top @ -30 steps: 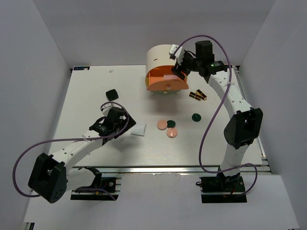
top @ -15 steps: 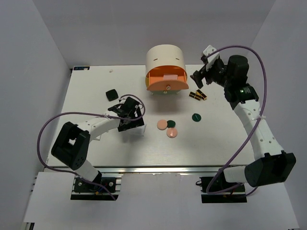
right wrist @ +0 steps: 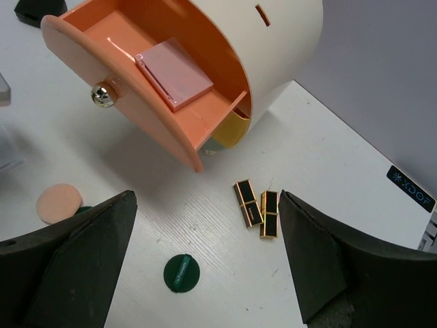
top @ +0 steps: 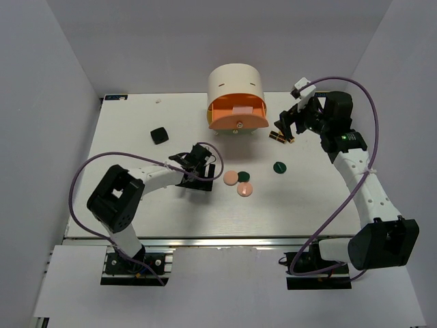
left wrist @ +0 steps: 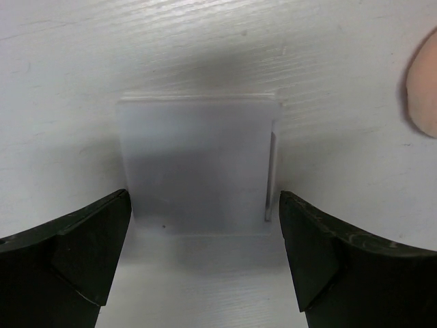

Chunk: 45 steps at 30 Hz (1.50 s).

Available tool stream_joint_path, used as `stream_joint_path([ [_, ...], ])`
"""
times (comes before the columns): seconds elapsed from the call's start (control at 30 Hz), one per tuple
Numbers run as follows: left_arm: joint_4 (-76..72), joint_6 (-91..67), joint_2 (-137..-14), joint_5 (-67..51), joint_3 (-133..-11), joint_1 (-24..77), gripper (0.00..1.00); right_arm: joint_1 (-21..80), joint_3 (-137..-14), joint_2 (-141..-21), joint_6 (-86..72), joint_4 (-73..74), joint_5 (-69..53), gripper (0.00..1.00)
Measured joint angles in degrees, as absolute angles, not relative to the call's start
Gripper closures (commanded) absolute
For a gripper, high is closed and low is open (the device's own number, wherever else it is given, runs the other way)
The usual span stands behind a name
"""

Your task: Organize the makeup

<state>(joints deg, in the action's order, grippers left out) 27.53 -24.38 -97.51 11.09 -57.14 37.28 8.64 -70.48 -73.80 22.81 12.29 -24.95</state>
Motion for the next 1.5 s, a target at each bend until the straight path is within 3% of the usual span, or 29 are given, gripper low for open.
stream_joint_path([
  [0.37, 24.8, -21.5, -99.9, 11.9, -58.3, 38.5, 0.05, 8.6, -69.8, -72.8, 21.1, 12.0, -26.1, 0.11],
  [0.77, 22.2, -24.4, -101.1, 17.3, -59.0, 38.8, 0.61, 7.6, -69.1, -71.7, 20.9, 12.0, -26.3, 0.11],
  [0.87, 22.7, -25.2, -100.7, 17.6, -59.0, 38.8, 0.7, 7.3, -69.1, -71.5, 20.9, 12.0, -26.3, 0.11],
  [1.0, 24.9, -27.7, -96.2, 17.6, -59.0, 38.8, 0.75, 6.7, -69.1, -71.3, 20.5, 12.0, -26.3, 0.21],
  [1.23, 21.5, -34.7, -78.6, 17.1, -64.8, 38.8, 0.76, 5.7, -68.7, -70.5, 18.9, 11.8, -26.3, 0.69],
  [1.37, 17.3, -35.6, -79.4, 16.3, -75.3, 38.8, 0.75, 5.6, -67.5, -70.1, 18.2, 11.8, -26.3, 0.73],
  [1.5, 15.6, -34.5, -88.2, 14.6, -89.2, 38.8, 0.73, 5.6, -66.7, -70.0, 17.8, 11.8, -26.3, 0.82],
])
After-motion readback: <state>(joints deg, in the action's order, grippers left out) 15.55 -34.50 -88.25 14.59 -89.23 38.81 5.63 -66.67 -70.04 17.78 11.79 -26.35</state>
